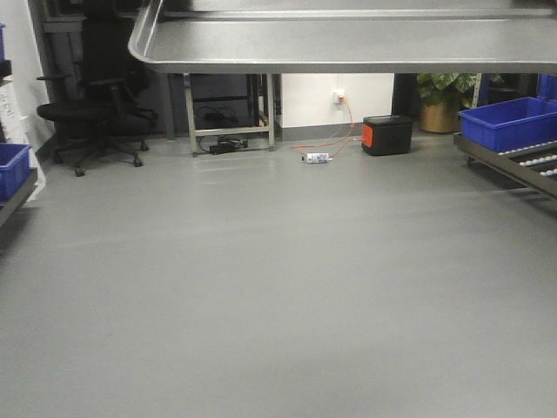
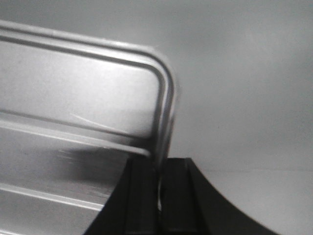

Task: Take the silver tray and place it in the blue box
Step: 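Carry the tray with both grippers while driving toward the blue bins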

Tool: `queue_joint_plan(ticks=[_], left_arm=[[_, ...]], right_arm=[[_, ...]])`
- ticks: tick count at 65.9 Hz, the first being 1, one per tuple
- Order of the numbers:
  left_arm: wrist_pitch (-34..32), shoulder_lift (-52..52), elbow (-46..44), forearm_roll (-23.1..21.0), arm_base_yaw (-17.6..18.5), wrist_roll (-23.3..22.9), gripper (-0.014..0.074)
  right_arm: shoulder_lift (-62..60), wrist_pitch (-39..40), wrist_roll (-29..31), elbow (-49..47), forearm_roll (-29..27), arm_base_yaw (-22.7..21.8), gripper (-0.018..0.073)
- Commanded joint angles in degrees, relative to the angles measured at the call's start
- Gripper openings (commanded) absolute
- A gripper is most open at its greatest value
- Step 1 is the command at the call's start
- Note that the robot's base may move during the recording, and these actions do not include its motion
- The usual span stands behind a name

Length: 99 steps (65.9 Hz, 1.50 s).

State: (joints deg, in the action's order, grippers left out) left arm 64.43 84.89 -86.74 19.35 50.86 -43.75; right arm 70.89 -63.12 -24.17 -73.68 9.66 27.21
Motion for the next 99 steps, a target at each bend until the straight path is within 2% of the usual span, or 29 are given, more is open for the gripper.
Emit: queue_joint_plan(ticks=[1, 99], left_arm=[[-1.5, -1.9, -1.6, 1.8, 0.5, 1.3, -0.0105], [-1.5, -1.9, -1.6, 0.7, 0.3, 1.3, -0.0105]], right_arm=[[-1.5, 3.2, 1.2, -1.6, 1.6, 0.0, 0.0059], [-1.5, 3.2, 1.2, -1.6, 1.6, 0.0, 0.0059]])
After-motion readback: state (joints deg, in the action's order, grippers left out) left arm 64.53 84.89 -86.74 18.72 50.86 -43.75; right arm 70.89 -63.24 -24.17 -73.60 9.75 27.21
